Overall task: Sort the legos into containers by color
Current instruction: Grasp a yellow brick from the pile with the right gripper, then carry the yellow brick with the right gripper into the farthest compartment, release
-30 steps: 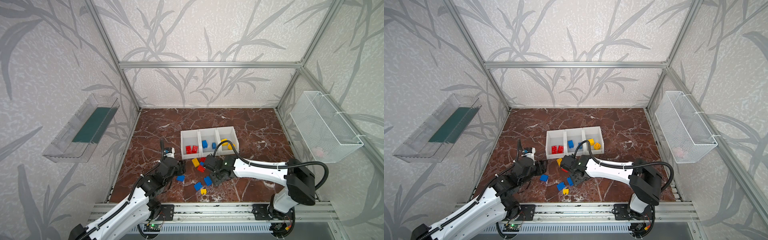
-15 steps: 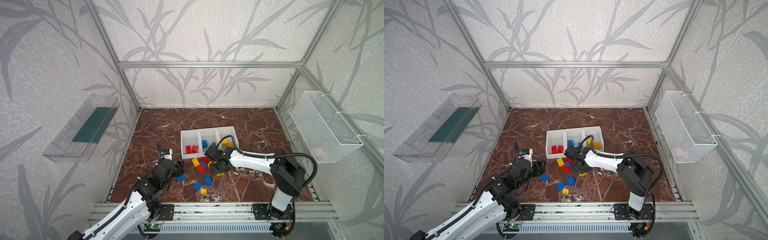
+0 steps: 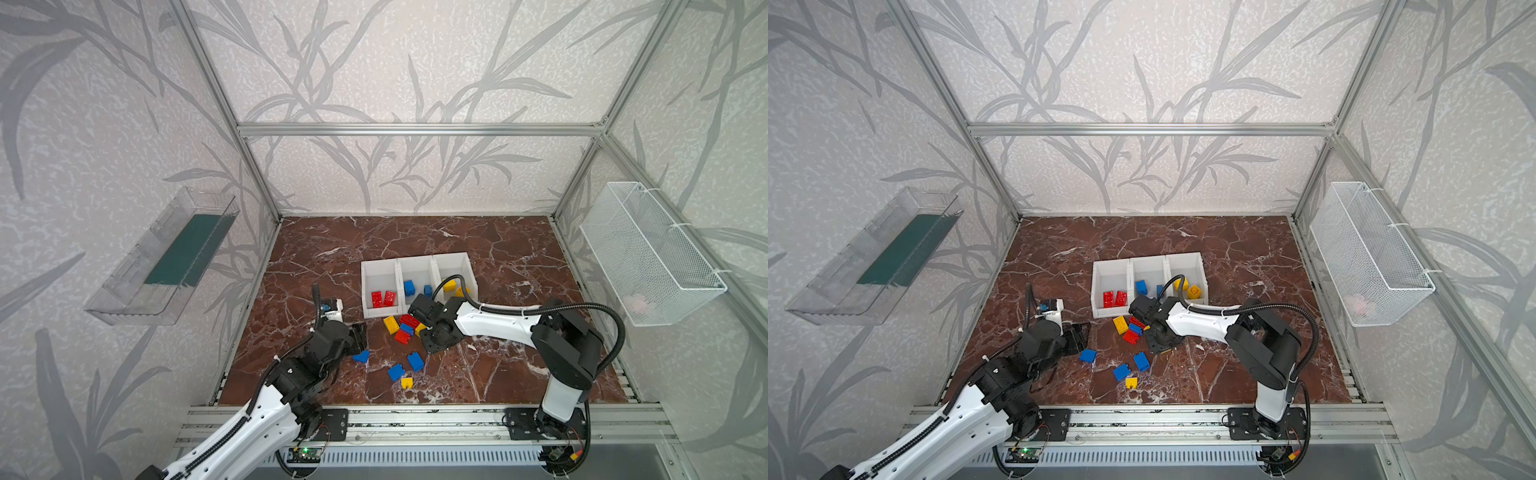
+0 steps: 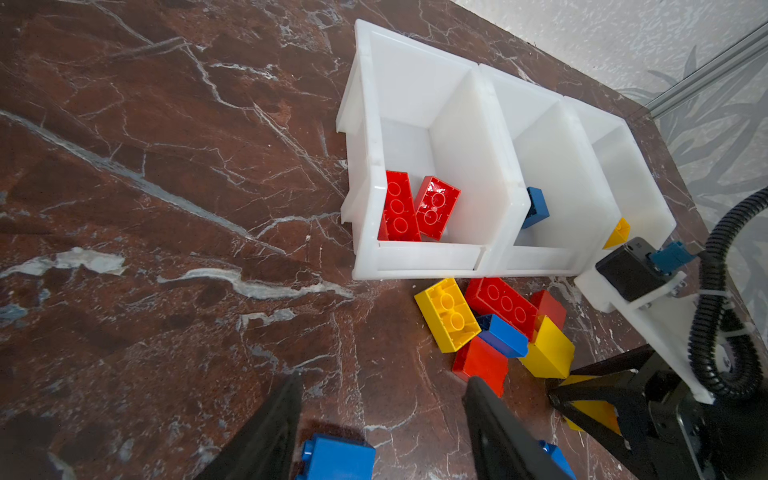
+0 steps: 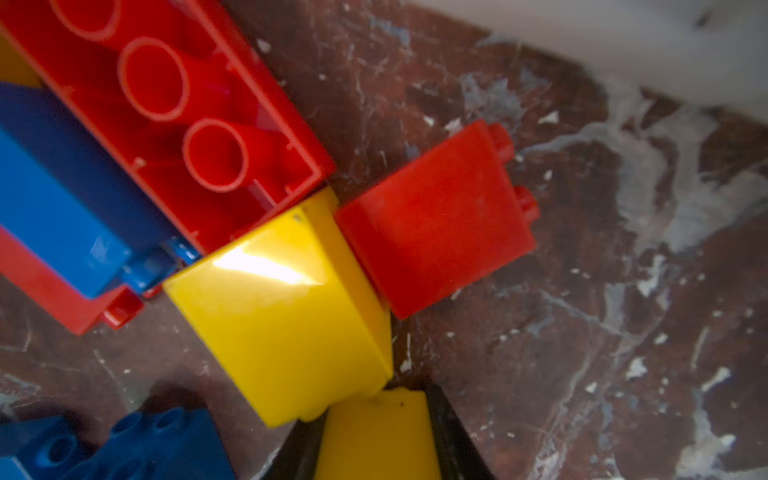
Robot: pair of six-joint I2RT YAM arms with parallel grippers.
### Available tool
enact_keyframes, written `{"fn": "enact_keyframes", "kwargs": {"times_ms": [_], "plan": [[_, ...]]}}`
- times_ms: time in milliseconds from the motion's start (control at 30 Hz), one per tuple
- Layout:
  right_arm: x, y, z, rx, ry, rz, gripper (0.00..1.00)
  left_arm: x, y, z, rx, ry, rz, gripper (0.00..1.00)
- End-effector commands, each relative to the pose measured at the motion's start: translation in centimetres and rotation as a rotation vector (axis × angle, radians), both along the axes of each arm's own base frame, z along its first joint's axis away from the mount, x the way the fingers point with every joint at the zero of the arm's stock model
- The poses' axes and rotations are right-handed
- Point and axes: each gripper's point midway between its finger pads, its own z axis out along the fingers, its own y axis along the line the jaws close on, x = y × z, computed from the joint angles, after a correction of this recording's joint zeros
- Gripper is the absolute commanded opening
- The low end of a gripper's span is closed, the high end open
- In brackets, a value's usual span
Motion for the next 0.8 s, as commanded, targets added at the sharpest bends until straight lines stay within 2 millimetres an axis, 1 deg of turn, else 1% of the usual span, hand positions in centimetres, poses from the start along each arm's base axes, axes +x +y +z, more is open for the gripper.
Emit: {"fn": "enact_keyframes", "kwargs": {"times_ms": [0,33,100,200,233,333,433,600,633,767], "plan": [[0.3,-0.5,2.7,0.014,-0.05,0.024,0.27,-0.2,0.8,-0.7,0.013,0.012,0.034,0.65],[0.7,-0.7,3.5,0.015,-0.066,0.029,0.27,-0.2,0.8,-0.7,0.013,0.012,0.034,0.65],[1.9,-1.1,5.8,0.039,-0.108,0.029,0.27,-0.3,0.8,-0.6,0.013,0.014,0.03,0.65],[4.4,-2.1,8.6,0.082,-0.173,0.012,0.27,-0.4,0.9,-0.7,0.019,0.02,0.028,0.66],[5.5,-2.6,9.4,0.093,-0.196,0.003,0.27,-0.5,0.9,-0.7,0.019,0.021,0.03,0.66],[8.4,-3.8,11.1,0.099,-0.244,-0.009,0.27,-0.6,0.9,-0.7,0.009,0.02,0.03,0.65],[11.1,-5.0,11.7,0.085,-0.265,-0.02,0.27,-0.7,1.1,-0.7,0.002,0.019,0.034,0.65],[14.4,-6.0,11.6,0.104,-0.251,-0.045,0.27,-0.8,1.1,-0.6,0.0,0.017,0.035,0.66],[15.0,-6.1,10.9,0.097,-0.241,-0.048,0.27,-0.8,1.1,-0.5,-0.001,0.016,0.036,0.65],[17.2,-6.1,10.5,0.109,-0.231,-0.061,0.27,-0.8,1.1,-0.6,-0.007,0.018,0.038,0.66]]}}
